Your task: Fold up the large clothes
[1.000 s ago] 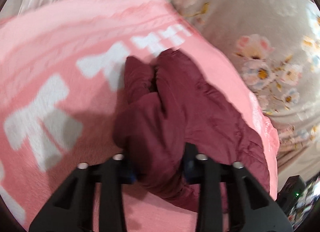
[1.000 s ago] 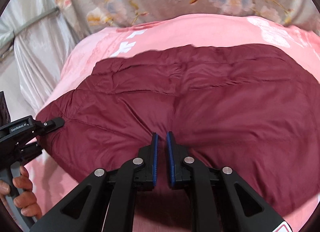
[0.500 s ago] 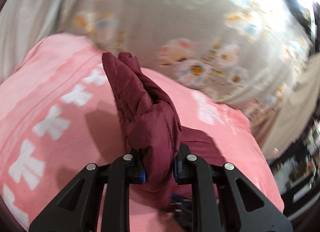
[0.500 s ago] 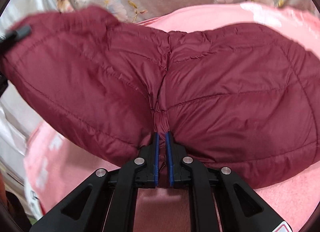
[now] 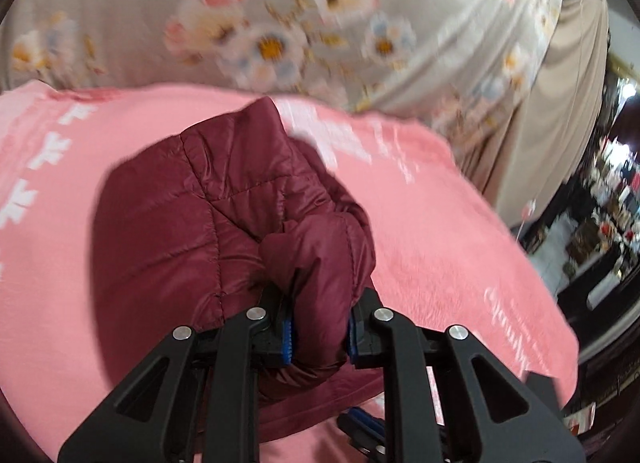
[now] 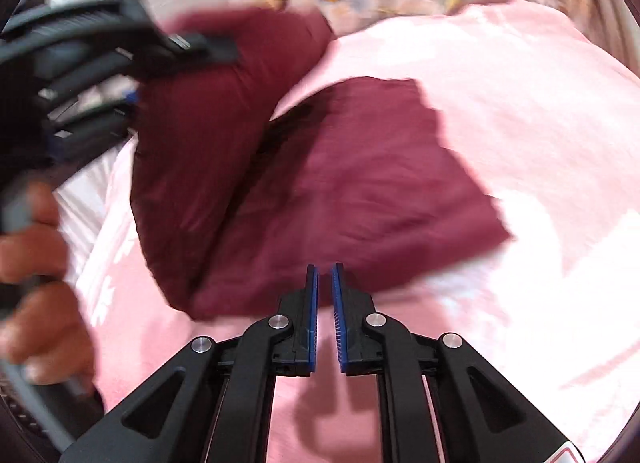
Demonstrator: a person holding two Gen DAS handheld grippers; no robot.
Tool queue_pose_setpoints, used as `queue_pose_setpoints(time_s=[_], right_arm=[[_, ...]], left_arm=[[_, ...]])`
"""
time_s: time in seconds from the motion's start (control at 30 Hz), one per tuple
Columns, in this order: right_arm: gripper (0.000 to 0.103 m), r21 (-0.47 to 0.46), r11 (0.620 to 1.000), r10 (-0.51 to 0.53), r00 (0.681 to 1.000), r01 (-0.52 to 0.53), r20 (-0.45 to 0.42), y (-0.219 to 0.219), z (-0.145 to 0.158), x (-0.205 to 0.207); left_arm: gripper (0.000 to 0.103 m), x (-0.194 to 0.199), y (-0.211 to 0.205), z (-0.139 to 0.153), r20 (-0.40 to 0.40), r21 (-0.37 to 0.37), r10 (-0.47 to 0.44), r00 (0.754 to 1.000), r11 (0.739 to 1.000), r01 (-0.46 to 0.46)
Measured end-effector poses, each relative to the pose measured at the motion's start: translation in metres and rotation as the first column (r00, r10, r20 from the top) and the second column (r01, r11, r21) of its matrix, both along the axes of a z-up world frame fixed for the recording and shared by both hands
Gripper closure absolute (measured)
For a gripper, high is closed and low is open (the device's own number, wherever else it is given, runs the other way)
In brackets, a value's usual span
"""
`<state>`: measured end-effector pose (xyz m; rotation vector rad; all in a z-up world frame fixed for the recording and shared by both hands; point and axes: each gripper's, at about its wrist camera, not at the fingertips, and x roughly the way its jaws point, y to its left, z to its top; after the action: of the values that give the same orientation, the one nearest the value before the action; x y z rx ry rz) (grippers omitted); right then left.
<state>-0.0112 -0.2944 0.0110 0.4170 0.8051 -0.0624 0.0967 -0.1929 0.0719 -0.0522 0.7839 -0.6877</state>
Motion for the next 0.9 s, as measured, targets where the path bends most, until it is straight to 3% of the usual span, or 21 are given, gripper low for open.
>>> queue_pose_setpoints(time_s=[0.17,0.33,0.43,0.5,0.53,0.57,0.6,0.63,0.7,0.8,0.9], right_arm=[[0.093,0.013,0.998,-0.067,0.997,0.068,-0.023,-0.033,-0.006,-0.023],[0.092,0.015,0.993,-0.116,0.993,0.117,-0.027,-0.059,-0.003,-0.032],[0.092,0.022,0.989,-0.148,0.989,0.148,-0.013,-0.075,0.014,-0.025],[0.09,0.003,0.988,-0.158,0.987,0.158,0.027,-0.082,0.038,-0.02],[0.086,-0.006,0.987,-0.159,0.986,0.16,0.043,-0.084,0.048,-0.016],[0.08,-0.015,0.987,-0.162,0.984,0.163,0.073,-0.085,0.064,-0.007],[0.062,-0.007,0.987,-0.162,0.982,0.163,0.1,-0.088,0.076,-0.002],[0.043,0.012,0.986,-0.164,0.977,0.164,0.134,-0.089,0.09,0.007],[0.031,0.068,0.986,-0.163,0.967,0.153,0.196,-0.091,0.115,0.034],[0.03,0.132,0.982,-0.16,0.964,0.134,0.213,-0.089,0.135,0.084],[0.03,0.167,0.974,-0.177,0.974,0.153,0.138,-0.092,0.131,0.137]], left_arm=[[0.086,-0.003,-0.04,-0.048,-0.063,0.079,-0.024,0.998,0.996,0.029],[0.084,-0.006,-0.05,-0.064,-0.084,0.119,-0.037,0.996,0.992,0.047],[0.066,-0.007,-0.036,-0.049,-0.137,0.046,-0.083,0.987,0.995,0.09],[0.042,-0.011,-0.018,-0.026,-0.15,-0.042,-0.109,0.983,0.994,0.104],[0.038,-0.013,-0.011,-0.014,-0.139,-0.078,-0.112,0.984,0.992,0.102],[0.031,-0.015,0.002,0.004,-0.11,-0.125,-0.109,0.988,0.988,0.095],[0.026,-0.016,0.016,0.024,-0.065,-0.166,-0.099,0.993,0.982,0.087],[0.026,-0.014,0.029,0.041,-0.022,-0.191,-0.068,0.997,0.98,0.062],[0.026,-0.004,0.049,0.064,0.023,-0.21,0.008,1.0,0.978,-0.003],[0.026,0.034,0.077,0.079,0.038,-0.185,0.169,0.985,0.97,-0.16],[0.026,0.083,0.1,0.073,0.004,-0.131,0.301,0.954,0.946,-0.298]])
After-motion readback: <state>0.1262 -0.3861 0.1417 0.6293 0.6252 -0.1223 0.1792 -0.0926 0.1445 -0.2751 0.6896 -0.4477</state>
